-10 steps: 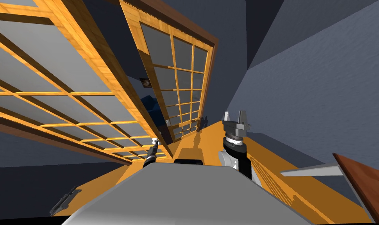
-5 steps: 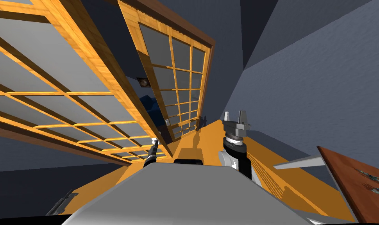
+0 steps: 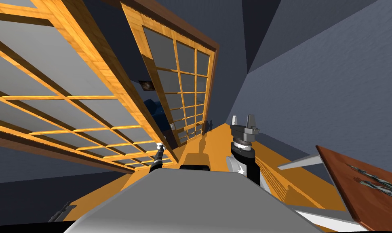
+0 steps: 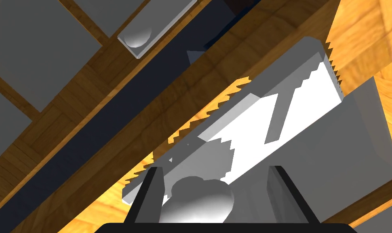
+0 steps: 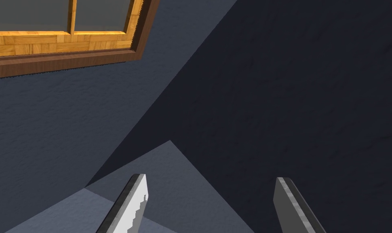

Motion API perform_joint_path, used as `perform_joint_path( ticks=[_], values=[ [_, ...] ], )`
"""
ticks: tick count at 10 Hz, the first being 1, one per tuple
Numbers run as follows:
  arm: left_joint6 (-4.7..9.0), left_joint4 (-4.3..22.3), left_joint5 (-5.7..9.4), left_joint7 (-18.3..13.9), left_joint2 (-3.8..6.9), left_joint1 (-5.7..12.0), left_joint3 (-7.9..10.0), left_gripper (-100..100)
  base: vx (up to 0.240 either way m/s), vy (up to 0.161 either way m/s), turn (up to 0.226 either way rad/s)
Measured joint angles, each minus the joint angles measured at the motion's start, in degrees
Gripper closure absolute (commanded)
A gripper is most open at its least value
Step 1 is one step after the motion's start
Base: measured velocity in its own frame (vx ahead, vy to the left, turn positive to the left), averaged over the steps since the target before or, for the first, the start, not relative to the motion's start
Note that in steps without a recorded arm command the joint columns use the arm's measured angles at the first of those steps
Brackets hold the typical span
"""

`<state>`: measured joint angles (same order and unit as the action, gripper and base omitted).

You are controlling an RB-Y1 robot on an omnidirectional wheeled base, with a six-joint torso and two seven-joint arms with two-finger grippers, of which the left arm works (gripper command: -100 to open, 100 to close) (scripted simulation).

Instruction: Pull the door open

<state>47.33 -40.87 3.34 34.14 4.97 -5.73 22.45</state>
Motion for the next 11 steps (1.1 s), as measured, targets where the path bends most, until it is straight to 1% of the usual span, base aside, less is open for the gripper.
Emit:
perform_joint_path(
  ticks=[1, 2, 3, 4, 5, 6, 7, 9, 10, 11],
  values=[
    [-0.57, -0.5, 0.39, -1.1, 0.02, 0.04, -0.28, 100, -0.056, 0.025, -0.101],
    [-0.67, -1.1, 0.95, -2.5, 0.04, -0.17, -0.78, 100, -0.039, 0.025, -0.053],
    [-0.49, -1.5, 1.17, -3.8, -0.12, -0.41, -1.13, 100, -0.047, 0.010, -0.065],
    [-0.90, -2.2, 1.59, -5.2, 0.02, -0.59, -1.63, 100, -0.031, 0.009, -0.024],
    [-0.35, -0.7, 1.90, -6.4, 0.36, 0.35, -1.75, 100, -0.046, 0.008, -0.070],
    [-0.82, -2.2, 2.32, -7.7, 0.21, -0.48, -2.21, 100, -0.046, 0.007, -0.050],
    [-1.50, -3.0, 2.56, -9.0, 0.33, -0.71, -2.52, 100, -0.016, 0.010, 0.023],
    [-0.95, -2.0, 2.65, -9.7, 0.53, -0.44, -2.69, 100, -0.009, 0.011, -0.036],
    [-0.12, -0.5, 3.11, -10.7, 0.82, 0.32, -2.86, 100, -0.062, 0.036, -0.116],
    [0.08, -0.7, 3.73, -12.3, 0.96, 0.24, -3.39, 100, -0.064, 0.021, -0.050]
  ],
)
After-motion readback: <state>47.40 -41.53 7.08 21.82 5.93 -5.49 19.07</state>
